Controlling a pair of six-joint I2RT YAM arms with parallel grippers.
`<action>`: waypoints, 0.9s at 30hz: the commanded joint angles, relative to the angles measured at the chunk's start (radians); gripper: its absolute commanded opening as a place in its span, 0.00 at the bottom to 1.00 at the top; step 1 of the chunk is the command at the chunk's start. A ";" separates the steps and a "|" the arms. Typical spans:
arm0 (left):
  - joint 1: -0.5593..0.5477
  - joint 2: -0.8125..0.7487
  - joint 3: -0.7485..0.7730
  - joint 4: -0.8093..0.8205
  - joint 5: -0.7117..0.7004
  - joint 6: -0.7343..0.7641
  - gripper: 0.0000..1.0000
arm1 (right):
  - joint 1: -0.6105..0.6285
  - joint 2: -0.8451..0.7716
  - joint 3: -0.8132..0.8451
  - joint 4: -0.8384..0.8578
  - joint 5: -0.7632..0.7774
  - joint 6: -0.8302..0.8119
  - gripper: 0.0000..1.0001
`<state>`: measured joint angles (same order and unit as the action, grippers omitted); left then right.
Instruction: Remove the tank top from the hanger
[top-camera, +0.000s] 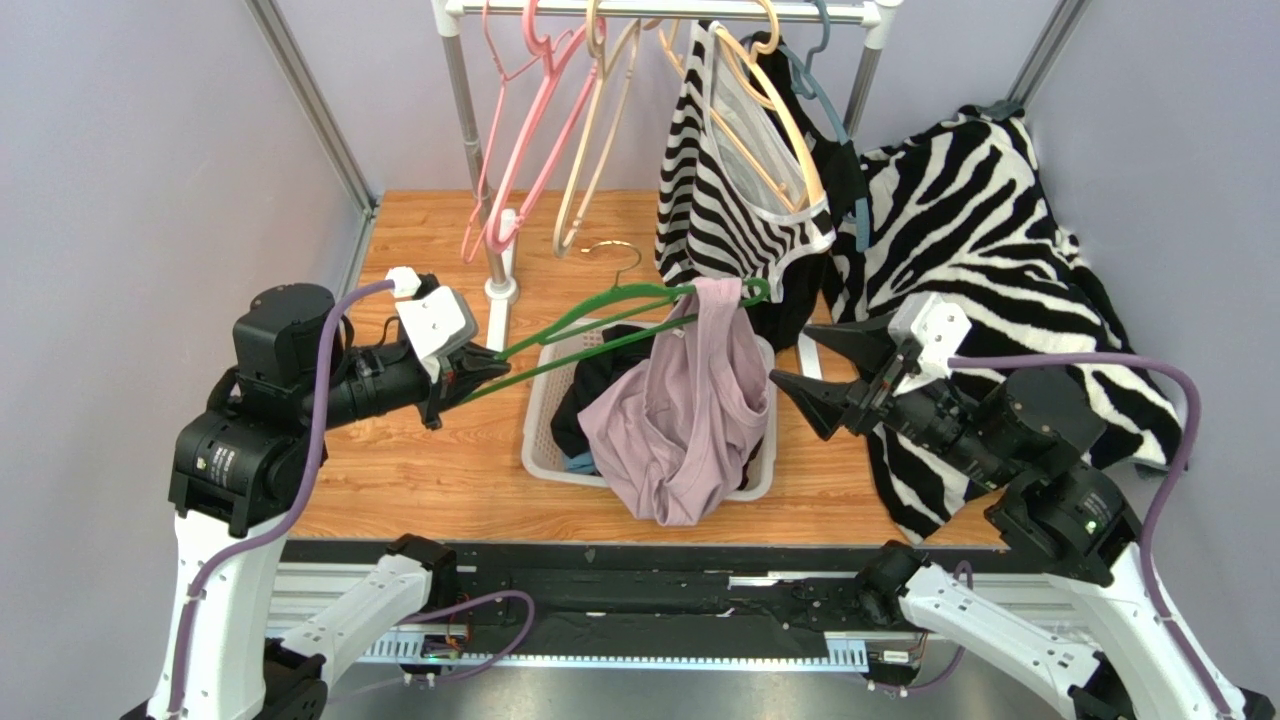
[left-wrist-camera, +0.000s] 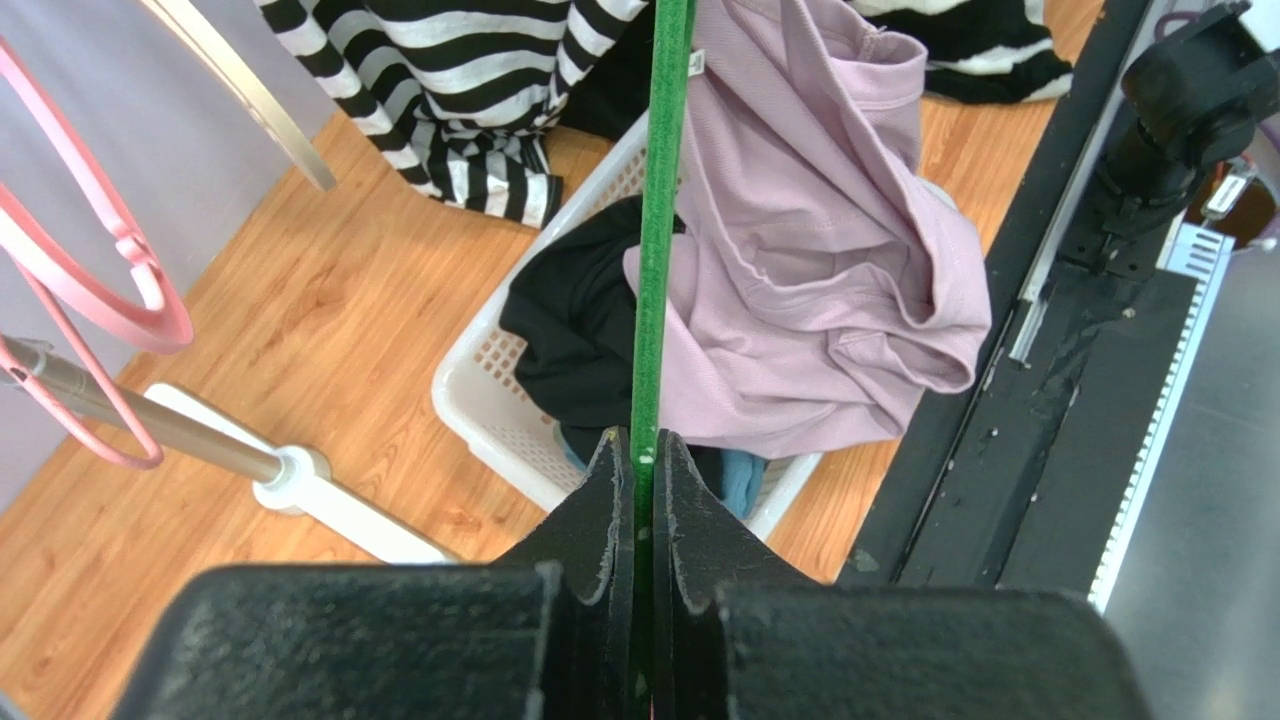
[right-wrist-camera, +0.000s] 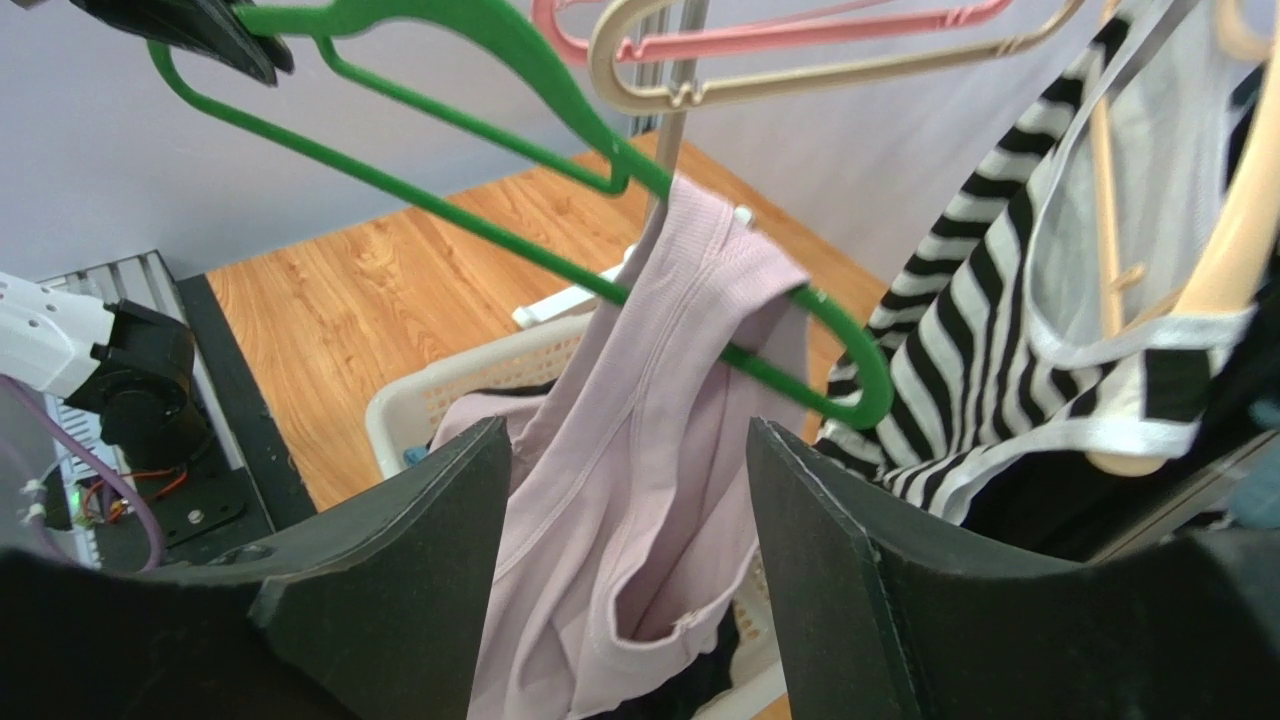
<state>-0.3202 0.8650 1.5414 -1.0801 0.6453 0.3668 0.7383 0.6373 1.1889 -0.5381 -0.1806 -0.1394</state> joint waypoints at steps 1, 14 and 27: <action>0.000 -0.008 0.043 0.109 0.017 -0.083 0.00 | 0.003 0.031 -0.075 0.075 0.029 0.116 0.65; 0.000 -0.034 0.045 0.101 0.074 -0.129 0.00 | 0.001 0.266 -0.058 0.332 0.090 0.245 0.56; 0.000 -0.053 -0.006 0.131 -0.102 -0.140 0.00 | 0.003 0.283 0.113 0.175 0.007 0.253 0.00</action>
<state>-0.3202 0.8261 1.5505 -1.0416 0.6258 0.2588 0.7383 0.9592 1.2083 -0.3267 -0.1474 0.1158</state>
